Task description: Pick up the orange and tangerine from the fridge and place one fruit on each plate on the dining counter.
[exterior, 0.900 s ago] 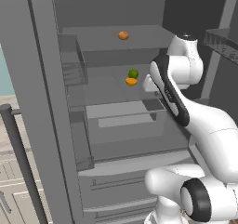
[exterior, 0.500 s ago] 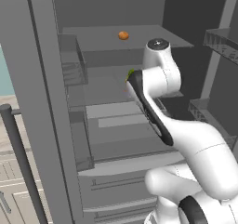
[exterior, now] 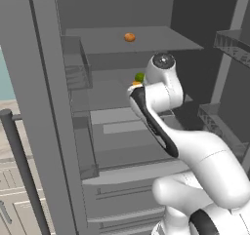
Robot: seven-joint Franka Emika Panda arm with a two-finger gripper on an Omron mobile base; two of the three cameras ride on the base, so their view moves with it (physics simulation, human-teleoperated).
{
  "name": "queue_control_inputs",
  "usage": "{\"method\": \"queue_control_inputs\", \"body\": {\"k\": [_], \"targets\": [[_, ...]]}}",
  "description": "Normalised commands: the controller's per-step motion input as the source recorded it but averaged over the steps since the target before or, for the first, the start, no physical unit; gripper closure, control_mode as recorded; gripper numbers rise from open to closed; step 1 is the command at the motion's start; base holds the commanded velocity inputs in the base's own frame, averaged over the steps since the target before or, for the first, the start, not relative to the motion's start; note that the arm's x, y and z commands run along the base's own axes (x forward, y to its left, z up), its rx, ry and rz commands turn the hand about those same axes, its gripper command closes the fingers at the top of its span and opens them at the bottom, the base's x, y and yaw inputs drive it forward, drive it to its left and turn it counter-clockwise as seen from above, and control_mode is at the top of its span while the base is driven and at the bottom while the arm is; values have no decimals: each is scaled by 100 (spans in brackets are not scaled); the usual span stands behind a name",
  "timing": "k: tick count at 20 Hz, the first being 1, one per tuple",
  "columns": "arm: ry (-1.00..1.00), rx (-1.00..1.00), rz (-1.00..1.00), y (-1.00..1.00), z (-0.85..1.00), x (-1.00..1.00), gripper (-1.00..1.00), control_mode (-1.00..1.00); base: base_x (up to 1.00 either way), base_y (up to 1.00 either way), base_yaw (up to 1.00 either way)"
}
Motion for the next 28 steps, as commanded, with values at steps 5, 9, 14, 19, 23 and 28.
{"method": "queue_control_inputs", "body": {"k": [5, 9, 14, 19, 23, 28], "targets": [[0, 6, 0, -22, 0, 75, -100, -100, 0, 0, 0], [0, 0, 0, -15, 0, 74, -100, -100, 0, 0, 0], [0, 0, 0, -8, 0, 52, -100, -100, 0, 0, 0], [11, 0, 0, 0, -3, 59, -100, -100, 0, 0, 0], [10, 0, -1, 0, -11, 53, -100, -100, 0, 0, 0], [3, 0, -7, -3, -19, 24, -100, -100, 0, 0, 0]]}}
